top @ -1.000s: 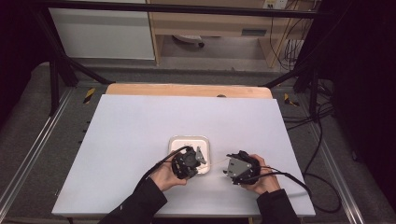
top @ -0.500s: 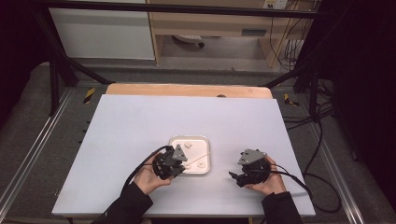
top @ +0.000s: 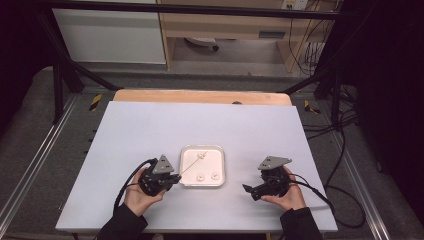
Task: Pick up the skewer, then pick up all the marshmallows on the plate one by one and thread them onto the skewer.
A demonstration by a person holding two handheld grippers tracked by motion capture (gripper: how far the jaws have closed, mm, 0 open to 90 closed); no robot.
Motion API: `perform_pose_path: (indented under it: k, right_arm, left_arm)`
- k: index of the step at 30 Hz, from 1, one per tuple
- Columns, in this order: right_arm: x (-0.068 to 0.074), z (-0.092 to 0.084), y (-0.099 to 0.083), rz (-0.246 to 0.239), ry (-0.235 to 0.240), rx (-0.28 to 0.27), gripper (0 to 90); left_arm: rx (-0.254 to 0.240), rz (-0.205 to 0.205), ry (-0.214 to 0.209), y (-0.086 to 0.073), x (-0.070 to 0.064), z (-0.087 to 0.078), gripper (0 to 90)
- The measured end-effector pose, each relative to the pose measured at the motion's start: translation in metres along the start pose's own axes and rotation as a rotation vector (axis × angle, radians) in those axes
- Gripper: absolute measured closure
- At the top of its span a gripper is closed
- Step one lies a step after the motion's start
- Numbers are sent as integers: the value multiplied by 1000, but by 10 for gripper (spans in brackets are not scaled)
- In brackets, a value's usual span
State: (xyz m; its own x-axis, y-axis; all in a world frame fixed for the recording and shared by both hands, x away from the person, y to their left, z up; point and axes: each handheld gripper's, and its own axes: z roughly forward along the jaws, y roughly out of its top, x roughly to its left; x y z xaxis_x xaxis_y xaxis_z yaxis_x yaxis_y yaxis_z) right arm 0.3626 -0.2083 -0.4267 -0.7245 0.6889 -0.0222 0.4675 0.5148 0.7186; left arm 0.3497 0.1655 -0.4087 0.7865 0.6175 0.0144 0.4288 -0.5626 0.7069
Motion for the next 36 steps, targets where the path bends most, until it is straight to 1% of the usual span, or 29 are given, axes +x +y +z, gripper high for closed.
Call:
perform_pose_path:
  k: [3,4,6,8,12,15,19,21,27,33,36]
  right_arm:
    - [2,1,6,15,-3,0,9]
    - [4,1,8,13,-9,1,8]
    - [6,3,12,11,-6,1,8]
    - [9,5,16,19,5,-11,8]
    - [12,13,25,49,30,-34,9]
    - [14,18,32,60,27,-41,8]
    - [16,26,43,88,37,-60,8]
    - [18,30,48,91,38,-62,8]
    - [21,41,64,99,41,-78,8]
    - [22,52,76,109,49,-87,8]
    - [22,58,81,110,38,-83,8]
  left_arm:
    - [-27,-17,15,-8,2,-5,884]
    - [-32,-22,19,-11,3,-6,884]
    - [-39,-33,29,-17,5,-8,884]
    - [-44,-47,33,-23,7,-10,884]
    - [-53,-72,37,-32,12,-13,884]
    - [-67,-81,46,-36,15,-16,884]
    - [-77,-84,50,-41,16,-17,884]
    - [-80,-86,51,-44,16,-18,884]
    - [-88,-101,34,-50,17,-20,884]
    - [-96,-105,35,-53,18,-21,884]
    - [-99,-107,36,-54,17,-21,884]
